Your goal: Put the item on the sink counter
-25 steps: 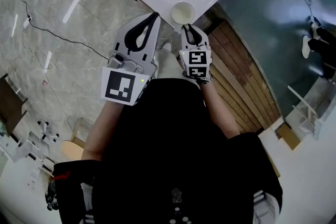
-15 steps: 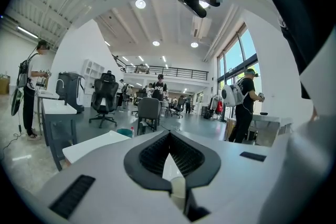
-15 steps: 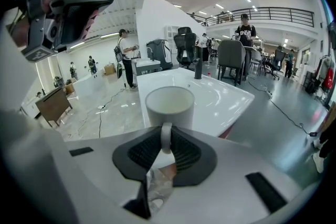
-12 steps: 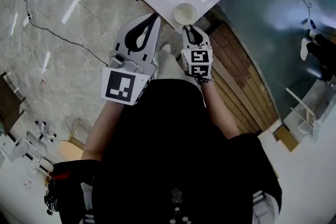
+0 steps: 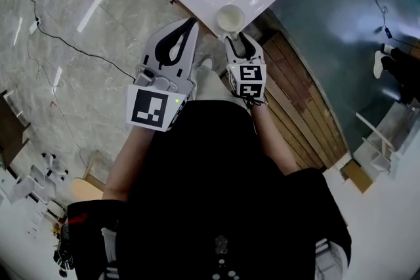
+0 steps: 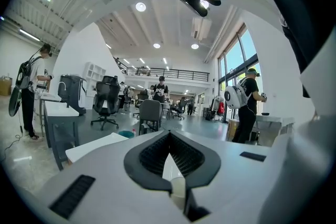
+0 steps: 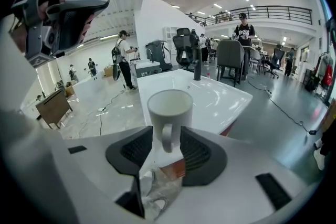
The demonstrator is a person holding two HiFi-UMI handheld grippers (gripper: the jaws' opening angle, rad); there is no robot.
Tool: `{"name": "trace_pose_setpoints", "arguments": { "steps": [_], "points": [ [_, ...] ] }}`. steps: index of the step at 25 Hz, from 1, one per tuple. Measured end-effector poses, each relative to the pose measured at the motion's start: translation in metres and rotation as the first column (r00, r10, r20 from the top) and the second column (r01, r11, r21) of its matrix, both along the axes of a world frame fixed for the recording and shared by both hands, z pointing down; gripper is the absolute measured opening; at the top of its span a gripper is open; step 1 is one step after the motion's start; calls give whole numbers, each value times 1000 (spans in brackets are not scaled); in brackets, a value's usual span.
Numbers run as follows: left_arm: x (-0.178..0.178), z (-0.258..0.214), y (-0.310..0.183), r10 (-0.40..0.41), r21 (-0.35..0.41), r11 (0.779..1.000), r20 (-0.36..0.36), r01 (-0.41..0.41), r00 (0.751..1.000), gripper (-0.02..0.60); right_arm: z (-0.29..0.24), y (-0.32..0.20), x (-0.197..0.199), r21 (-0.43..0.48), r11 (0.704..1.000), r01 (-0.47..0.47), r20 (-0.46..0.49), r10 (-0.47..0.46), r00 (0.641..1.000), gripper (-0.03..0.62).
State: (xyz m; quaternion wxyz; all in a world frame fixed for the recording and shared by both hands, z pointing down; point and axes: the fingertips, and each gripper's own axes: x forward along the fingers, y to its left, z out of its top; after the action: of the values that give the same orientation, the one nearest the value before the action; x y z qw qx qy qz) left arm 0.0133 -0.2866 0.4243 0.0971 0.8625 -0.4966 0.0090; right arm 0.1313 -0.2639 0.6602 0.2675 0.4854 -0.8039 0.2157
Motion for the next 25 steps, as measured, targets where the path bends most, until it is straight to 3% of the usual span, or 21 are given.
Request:
{"name": "trace_pose_setpoints", "arguments": {
  "steps": [5, 12, 19, 25],
  "points": [
    [2, -6, 4, -2, 15, 1000, -1, 2, 1000, 14, -22, -8, 6, 52, 998, -34, 22, 33, 999, 169],
    [1, -16, 12, -10, 57, 998, -2, 10, 1000, 14, -62, -13, 7, 133, 991, -15, 17, 13, 1000, 40],
    [7, -27, 22, -7, 92, 996, 6, 7, 1000, 14, -107, -15, 8, 215, 977, -16, 88, -3, 996, 23],
    [9, -43, 29, -2, 131, 991, 21, -1, 1000, 12, -175, -15, 8, 342, 939, -27, 161, -30, 986, 21]
  ]
}}
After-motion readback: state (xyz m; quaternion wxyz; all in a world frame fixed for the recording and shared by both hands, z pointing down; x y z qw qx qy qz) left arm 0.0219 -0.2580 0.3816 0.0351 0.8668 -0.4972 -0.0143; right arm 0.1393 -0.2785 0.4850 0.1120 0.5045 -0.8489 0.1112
